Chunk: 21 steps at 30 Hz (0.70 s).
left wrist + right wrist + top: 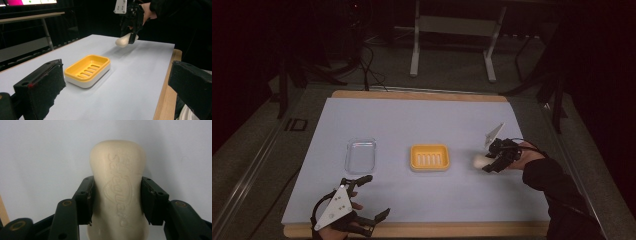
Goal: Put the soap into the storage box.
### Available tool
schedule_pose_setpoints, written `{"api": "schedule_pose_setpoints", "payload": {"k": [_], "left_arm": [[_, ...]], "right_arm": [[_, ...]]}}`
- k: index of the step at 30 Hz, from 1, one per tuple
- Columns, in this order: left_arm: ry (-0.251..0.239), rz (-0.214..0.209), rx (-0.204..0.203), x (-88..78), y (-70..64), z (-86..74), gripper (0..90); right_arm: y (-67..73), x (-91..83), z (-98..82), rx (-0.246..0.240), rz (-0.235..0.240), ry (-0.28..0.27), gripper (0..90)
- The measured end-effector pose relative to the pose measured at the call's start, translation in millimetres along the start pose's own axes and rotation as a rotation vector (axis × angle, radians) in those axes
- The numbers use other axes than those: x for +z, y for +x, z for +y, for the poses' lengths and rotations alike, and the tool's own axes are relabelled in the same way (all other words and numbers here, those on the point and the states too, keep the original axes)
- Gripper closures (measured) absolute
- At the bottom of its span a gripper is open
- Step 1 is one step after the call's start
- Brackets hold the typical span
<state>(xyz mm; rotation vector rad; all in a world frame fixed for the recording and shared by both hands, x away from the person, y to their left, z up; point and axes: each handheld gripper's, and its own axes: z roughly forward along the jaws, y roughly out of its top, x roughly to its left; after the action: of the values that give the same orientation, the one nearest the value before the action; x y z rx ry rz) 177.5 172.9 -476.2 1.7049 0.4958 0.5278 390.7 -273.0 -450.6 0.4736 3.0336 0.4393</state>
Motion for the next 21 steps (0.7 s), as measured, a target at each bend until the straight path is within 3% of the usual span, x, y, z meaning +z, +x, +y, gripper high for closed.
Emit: {"api": "schedule_pose_setpoints", "payload": {"k": [6, 15, 21], "left_arm": [[0.001, -0.001, 0.001, 0.4, -0.1, 0.0, 0.8], [-0.001, -0.004, 0.001, 0.9, -0.2, -0.1, 0.7], [-0.001, -0.004, 0.000, 0.9, 0.0, -0.1, 0.8]], "right_arm": [[0.1, -4.9, 6.3, -0.059, 0.032, 0.017, 49.0], [5.8, -20.0, 18.2, -0.157, 0.031, 0.003, 49.0], [6.6, -31.0, 27.9, -0.193, 0.030, -0.010, 49.0]]}}
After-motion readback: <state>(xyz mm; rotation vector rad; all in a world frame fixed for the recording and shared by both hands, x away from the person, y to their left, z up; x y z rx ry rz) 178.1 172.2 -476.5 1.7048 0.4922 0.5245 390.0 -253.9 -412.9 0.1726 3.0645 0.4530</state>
